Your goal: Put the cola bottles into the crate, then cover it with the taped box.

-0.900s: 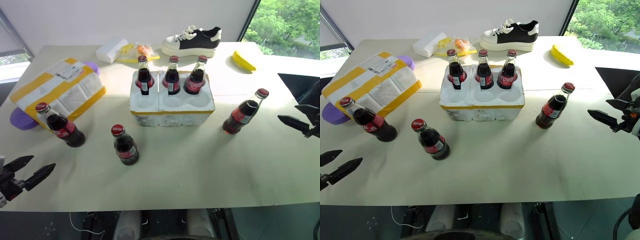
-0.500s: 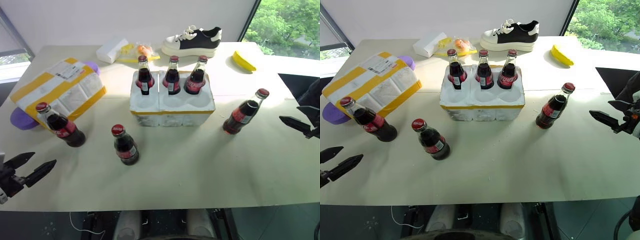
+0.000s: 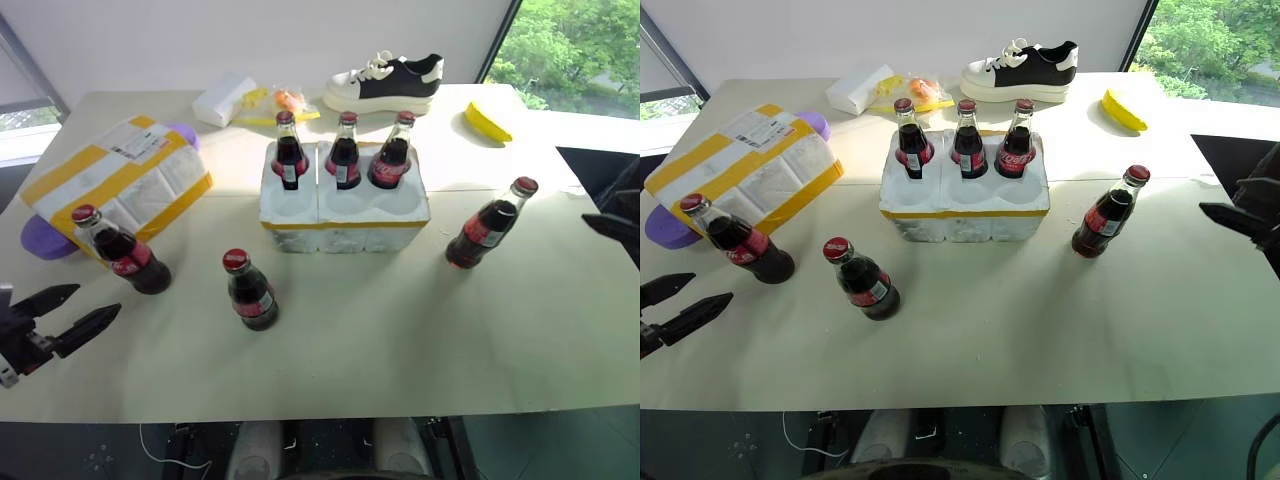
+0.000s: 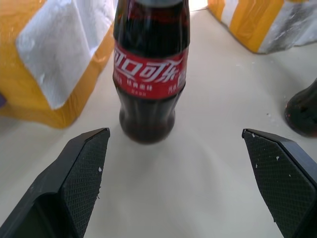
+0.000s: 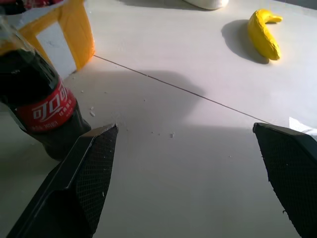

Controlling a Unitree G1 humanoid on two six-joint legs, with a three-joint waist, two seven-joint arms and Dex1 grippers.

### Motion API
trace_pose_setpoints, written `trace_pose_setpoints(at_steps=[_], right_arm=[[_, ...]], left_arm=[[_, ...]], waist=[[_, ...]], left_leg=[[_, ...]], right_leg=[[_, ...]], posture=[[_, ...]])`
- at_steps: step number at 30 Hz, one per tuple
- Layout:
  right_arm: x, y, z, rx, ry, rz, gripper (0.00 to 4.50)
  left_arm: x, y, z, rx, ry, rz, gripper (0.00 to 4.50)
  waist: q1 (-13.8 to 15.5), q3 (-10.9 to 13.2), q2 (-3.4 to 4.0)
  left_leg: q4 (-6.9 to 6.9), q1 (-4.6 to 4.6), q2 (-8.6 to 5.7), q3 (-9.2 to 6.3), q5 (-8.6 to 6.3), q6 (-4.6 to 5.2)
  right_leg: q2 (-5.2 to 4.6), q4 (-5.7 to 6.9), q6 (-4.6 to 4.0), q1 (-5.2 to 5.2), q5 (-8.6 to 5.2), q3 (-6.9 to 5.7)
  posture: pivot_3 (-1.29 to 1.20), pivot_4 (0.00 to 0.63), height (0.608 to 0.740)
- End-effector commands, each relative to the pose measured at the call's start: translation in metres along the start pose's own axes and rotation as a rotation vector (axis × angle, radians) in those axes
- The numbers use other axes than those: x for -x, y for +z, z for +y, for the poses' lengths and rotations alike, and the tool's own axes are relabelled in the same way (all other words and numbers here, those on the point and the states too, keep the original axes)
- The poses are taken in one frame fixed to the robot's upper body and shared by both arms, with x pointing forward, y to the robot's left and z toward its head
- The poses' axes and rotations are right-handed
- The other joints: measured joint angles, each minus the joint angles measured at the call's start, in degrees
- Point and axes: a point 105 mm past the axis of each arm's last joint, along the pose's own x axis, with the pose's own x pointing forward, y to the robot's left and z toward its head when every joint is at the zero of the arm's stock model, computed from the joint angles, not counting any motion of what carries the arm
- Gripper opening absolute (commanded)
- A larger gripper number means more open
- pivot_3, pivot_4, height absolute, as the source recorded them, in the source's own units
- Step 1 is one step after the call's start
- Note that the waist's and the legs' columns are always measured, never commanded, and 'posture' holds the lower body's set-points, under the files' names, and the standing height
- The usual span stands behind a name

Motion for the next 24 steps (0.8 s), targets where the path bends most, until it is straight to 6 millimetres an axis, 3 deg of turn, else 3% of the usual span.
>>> trace_pose_setpoints(at_steps=[1, 7, 13, 17, 24], right_arm=[[0.011, 0.06, 0.021, 0.089, 0.136, -0.104, 4.5], [0.013, 0.119, 0.087, 0.126, 0.449, -0.197, 4.5], [0.014, 0.142, 0.143, 0.147, 0.671, -0.226, 4.5], [0.012, 0.141, 0.158, 0.17, 0.717, -0.219, 4.5], [0.01, 0.144, 0.162, 0.163, 0.716, -0.233, 4.5]], left_arm=[[0.011, 0.017, 0.012, -0.054, 0.023, -0.03, 4.46], [0.005, 0.022, 0.018, -0.058, 0.008, -0.045, 4.46], [-0.007, 0.019, 0.02, -0.052, -0.001, -0.059, 4.46], [-0.018, 0.014, 0.021, -0.053, 0.0, -0.058, 4.46], [-0.038, 0.01, 0.021, -0.053, -0.015, -0.069, 4.46]], waist=[[-0.06, 0.02, 0.05], [0.07, 0.01, 0.16], [0.51, 0.01, 0.12], [0.43, -0.01, 0.09], [0.45, -0.02, 0.07]], left_leg=[[-0.01, 0.0, 0.01, 0.0, 0.0, -0.01], [-0.01, -0.01, 0.07, 0.02, -0.06, -0.08], [-0.01, -0.12, 0.08, 0.0, -0.11, -0.13], [-0.01, -0.39, 0.07, 0.02, -0.11, -0.13], [0.04, -0.66, 0.06, 0.03, -0.08, -0.13]], right_leg=[[0.01, 0.0, 0.0, -0.02, 0.0, 0.0], [-0.02, 0.01, -0.01, -0.12, 0.0, 0.01], [-0.04, 0.0, -0.02, -0.24, 0.0, 0.02], [-0.05, 0.0, -0.05, -0.5, 0.04, 0.03], [0.0, 0.04, -0.04, -0.53, 0.09, 0.03]], posture=[[0.0, 0.15, 0.74], [0.0, 0.15, 0.74], [0.0, 0.15, 0.74], [0.0, 0.15, 0.74], [0.0, 0.15, 0.74]])
